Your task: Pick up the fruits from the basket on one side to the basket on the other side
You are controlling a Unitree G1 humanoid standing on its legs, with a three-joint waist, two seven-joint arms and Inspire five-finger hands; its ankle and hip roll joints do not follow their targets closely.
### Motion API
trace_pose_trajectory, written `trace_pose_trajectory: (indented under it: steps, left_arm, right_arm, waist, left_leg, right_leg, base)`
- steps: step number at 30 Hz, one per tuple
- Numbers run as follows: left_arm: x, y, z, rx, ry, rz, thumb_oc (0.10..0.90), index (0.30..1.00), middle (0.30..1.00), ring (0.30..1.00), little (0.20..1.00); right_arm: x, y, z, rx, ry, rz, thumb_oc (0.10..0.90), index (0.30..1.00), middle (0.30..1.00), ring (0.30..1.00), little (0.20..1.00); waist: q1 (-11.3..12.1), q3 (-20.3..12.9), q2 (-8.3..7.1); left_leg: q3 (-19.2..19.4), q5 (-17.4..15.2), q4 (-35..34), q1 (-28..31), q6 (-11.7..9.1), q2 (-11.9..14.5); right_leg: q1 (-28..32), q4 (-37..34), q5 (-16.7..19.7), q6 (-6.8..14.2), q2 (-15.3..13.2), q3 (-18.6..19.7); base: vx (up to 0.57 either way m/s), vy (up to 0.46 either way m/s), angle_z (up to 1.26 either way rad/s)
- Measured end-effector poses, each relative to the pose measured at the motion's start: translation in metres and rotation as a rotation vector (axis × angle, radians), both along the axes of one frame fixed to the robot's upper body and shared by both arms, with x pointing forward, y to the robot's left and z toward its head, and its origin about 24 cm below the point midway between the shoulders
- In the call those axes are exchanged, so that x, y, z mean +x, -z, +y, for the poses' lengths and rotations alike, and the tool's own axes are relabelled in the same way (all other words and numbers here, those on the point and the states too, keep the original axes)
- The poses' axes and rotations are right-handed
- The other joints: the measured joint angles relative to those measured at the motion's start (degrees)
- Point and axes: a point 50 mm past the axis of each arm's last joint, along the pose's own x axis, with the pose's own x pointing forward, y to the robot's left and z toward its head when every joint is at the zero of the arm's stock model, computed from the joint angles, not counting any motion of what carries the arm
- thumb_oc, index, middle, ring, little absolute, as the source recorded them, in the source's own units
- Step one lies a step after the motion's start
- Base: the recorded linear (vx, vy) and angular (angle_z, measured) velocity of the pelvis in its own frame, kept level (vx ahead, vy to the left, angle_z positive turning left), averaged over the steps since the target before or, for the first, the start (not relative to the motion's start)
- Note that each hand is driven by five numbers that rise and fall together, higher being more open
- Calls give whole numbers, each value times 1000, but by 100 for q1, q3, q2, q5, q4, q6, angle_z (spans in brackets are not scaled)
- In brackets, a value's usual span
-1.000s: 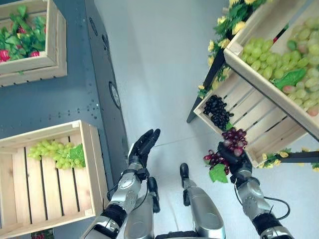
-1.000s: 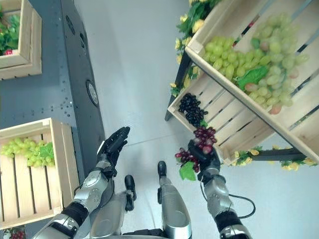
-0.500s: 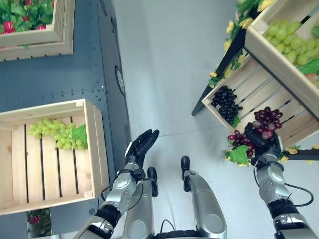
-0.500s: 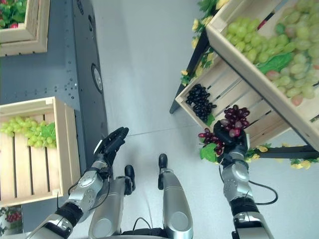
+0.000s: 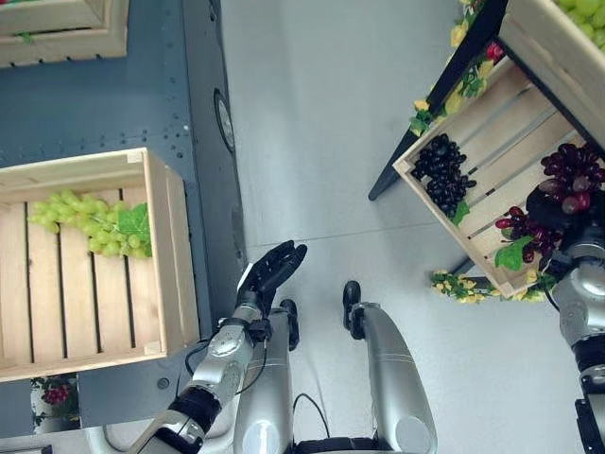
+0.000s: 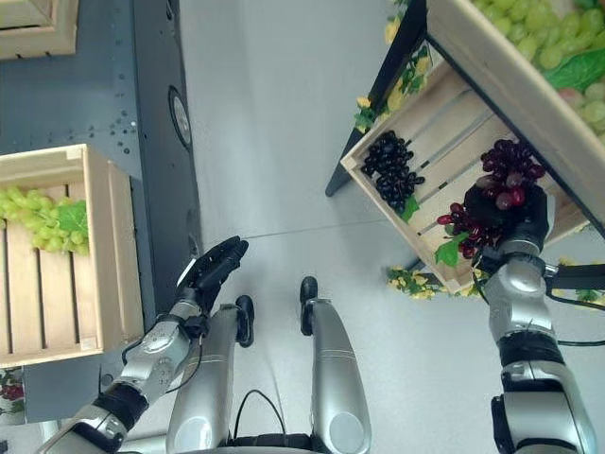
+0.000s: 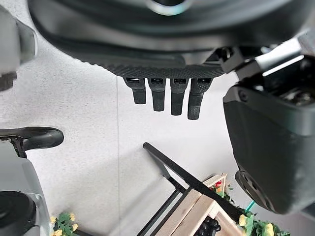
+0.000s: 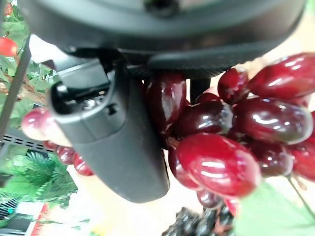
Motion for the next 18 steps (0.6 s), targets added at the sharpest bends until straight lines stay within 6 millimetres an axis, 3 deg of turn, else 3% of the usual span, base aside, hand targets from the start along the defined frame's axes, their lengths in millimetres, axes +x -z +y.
trace_pose_trajectory:
  steps: [5, 12, 13, 14, 18]
  left_arm:
    - [5, -18, -7, 10, 70, -76, 800, 900, 900, 900, 900]
    - [10, -28, -13, 15, 121, -126, 800, 900, 900, 900, 900]
    - [10, -29, -13, 17, 122, -130, 800, 900, 900, 900, 900]
    - [10, -28, -12, 25, 125, -129, 800, 900, 900, 900, 900]
    - [9, -29, -6, 49, 130, -127, 800, 900, 900, 900, 900]
  right_arm:
    - [2, 2, -4, -18, 30, 63, 400, 300, 300, 300, 300]
    - [11, -2, -6, -61, 41, 154, 400, 300, 300, 300, 300]
    - [12, -2, -6, -58, 43, 156, 560, 540, 540, 540, 540]
    - [13, -4, -6, -56, 43, 153, 800, 900, 900, 900, 900]
    - [19, -15, -3, -49, 41, 132, 800, 900, 900, 900, 900]
  waist:
    - [47, 3, 9]
    - [58, 3, 20]
    - [79, 4, 24]
    - [102, 4, 25]
    - [117, 3, 27]
  left_leg:
    - [-160, 6, 106, -264, 22, -21]
    - [-132, -18, 158, -415, 10, -38]
    - [-129, -22, 158, -423, 14, -41]
    - [-129, -25, 159, -433, 15, -44]
    - [-131, -24, 184, -486, 17, -106]
  right_leg:
    - [-211, 34, -10, -21, 33, -128]
    - [-365, 99, -18, -31, -3, -120]
    - [-373, 100, -20, -33, -6, -120]
    - [-383, 104, -24, -37, -9, -120]
    - [-462, 203, -63, -36, -71, -118]
  base:
    - [-6, -48, 1]
    - [0, -5, 1]
    - [0, 0, 0]
    - [0, 0, 0]
    - [-8, 4, 4]
